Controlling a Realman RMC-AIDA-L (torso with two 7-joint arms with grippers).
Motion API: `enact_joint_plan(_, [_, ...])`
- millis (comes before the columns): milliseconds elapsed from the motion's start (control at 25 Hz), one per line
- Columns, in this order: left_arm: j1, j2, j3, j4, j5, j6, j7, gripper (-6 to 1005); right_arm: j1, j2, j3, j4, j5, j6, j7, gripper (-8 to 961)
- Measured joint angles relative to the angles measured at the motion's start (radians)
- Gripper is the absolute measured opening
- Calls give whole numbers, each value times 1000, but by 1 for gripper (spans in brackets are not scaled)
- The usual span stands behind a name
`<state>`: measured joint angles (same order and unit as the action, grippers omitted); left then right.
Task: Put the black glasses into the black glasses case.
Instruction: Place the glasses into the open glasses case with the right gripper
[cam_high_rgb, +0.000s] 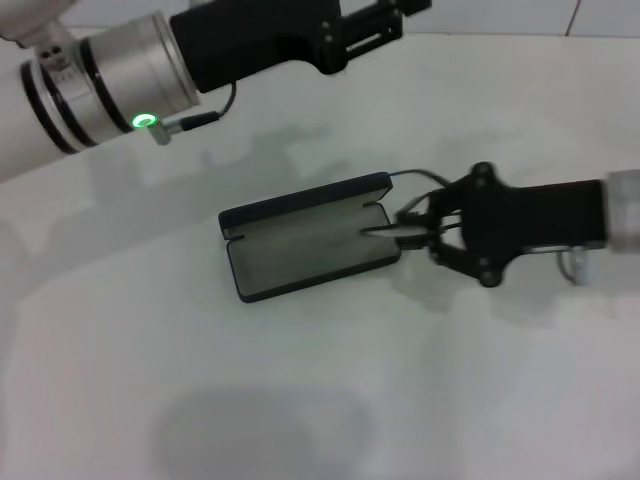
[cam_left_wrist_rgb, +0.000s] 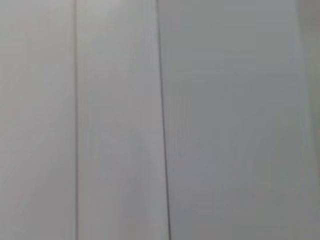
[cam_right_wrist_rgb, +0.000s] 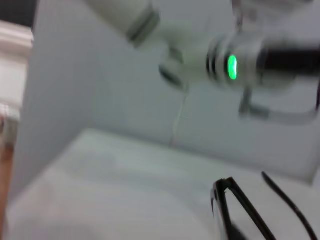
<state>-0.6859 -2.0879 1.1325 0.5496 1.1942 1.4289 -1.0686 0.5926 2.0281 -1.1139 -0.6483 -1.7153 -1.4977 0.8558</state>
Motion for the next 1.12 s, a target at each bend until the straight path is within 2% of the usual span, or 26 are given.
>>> enact_joint_plan(240, [13,2,-4,1,-15,-6,4,571,-2,1,-338,-117,81,324,98,122])
enact_joint_plan(480, [9,2,-5,1,-16,-8,6,571,-12,1,-502,-218,77,456,177,125])
enact_joint_plan(760, [4,3,-6,1,-15,-13,6,570,-5,1,-729,-257,74,708,234,128])
enact_joint_plan(880, [0,3,-6,1,-11,-19,6,570,-15,1,-786,-277,75,784,245,130])
enact_joint_plan(1120, [-7,3,-7,-2,-8,-19,7,570,-26,1,-804,-304,83,804,250,132])
